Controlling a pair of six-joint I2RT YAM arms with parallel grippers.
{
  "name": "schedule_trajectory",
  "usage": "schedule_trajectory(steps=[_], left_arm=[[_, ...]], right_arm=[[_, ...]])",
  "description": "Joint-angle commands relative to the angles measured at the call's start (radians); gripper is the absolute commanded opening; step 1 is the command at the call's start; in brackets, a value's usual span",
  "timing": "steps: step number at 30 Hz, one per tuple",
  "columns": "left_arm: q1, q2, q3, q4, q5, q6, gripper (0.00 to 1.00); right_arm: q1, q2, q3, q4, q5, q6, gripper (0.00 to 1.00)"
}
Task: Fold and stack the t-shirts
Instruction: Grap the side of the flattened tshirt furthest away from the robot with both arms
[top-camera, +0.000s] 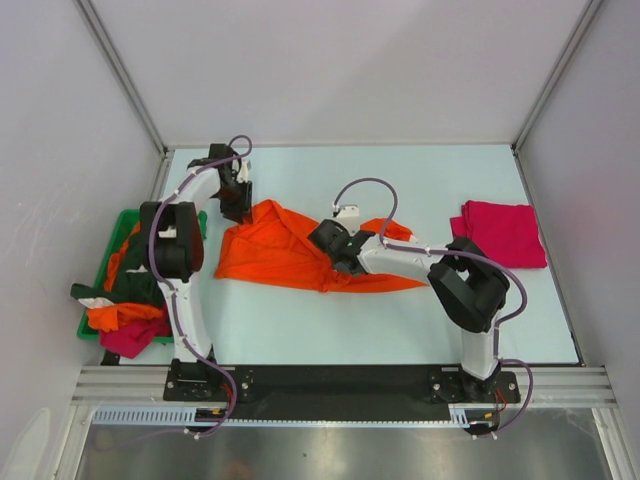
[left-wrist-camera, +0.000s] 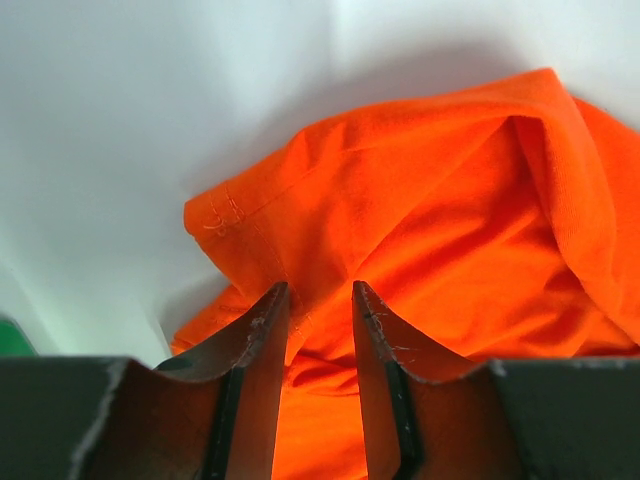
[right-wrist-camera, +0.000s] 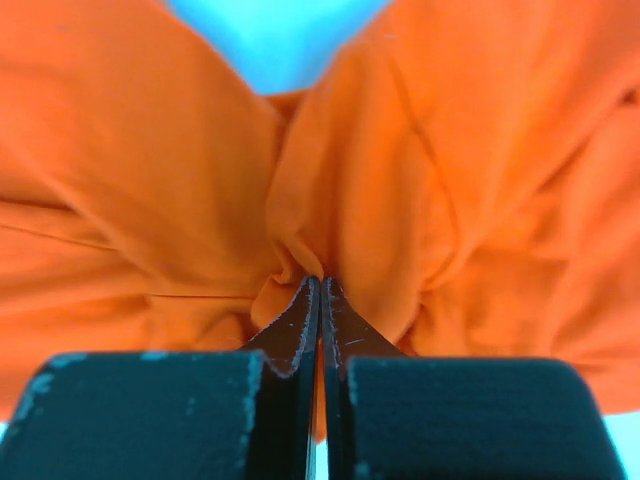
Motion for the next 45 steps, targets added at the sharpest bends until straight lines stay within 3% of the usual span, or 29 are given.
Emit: schedule_trajectory(steps=[1,10,22,25,29,32,38,45], left_arm=[[-0.008,-0.071,-0.015,0.012,0.022,0.012,0.37],[-0.011,-0.088,-0.043,0.021,0.026,0.012,0.37],[-0.014,-0.1,-0.066,0.026,0.026,0.013,0.37],[-0.014,-0.102,-0.067,0.027,0.029,0.013,0.37],[-0.016,-0.108,-0.069,0.027,0.034,0.012,0.37],[-0.016,-0.111,-0.072,0.029,0.04,0.01,0.37],[-0.016,-0.119,-0.078,0.034,0.043,0.01,0.37],[-0.016,-0.117,-0.078,0.032,0.048,0.009,0.37]], right_arm=[[-0.003,-0.101,-0.04,-0.029,0.117,0.062,0.0],[-0.047,-0.19,-0.119,-0.059,0.154,0.144,0.0],[-0.092,-0.162,-0.165,-0.185,0.123,0.297,0.0],[-0.084,-0.184,-0.173,-0.155,0.12,0.28,0.09],[-0.044,-0.245,-0.175,-0.053,0.149,0.199,0.37],[-0.012,-0.244,-0.118,-0.046,0.177,0.161,0.46],[0.039,-0.221,-0.07,-0.036,0.197,0.133,0.48],[0.089,-0.168,-0.055,-0.021,0.151,0.136,0.44]])
